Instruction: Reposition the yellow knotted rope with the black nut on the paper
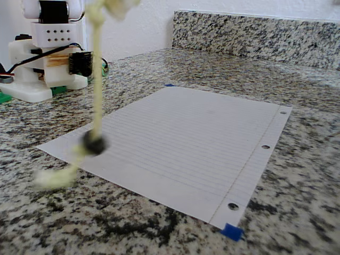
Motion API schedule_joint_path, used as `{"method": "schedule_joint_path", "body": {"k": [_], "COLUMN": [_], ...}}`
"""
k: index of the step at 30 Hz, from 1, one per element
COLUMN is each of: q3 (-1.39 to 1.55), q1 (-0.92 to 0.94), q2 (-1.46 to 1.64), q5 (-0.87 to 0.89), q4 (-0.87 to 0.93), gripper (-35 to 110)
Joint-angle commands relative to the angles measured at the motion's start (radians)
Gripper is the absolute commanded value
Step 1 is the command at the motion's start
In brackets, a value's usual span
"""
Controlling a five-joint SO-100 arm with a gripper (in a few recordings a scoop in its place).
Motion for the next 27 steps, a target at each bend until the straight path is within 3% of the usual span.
{"method": "schedule_joint_path", "body": {"k": [1, 14, 27], "q3": [-0.012, 0.325, 0.549], "q1": [-0.028, -0.190, -0.471], "q2": [0.089, 0.298, 0.457], "q5": [-0.008, 0.003, -0.005], "q4": [0.005, 0.012, -0.058], "gripper": [0, 0, 0]}}
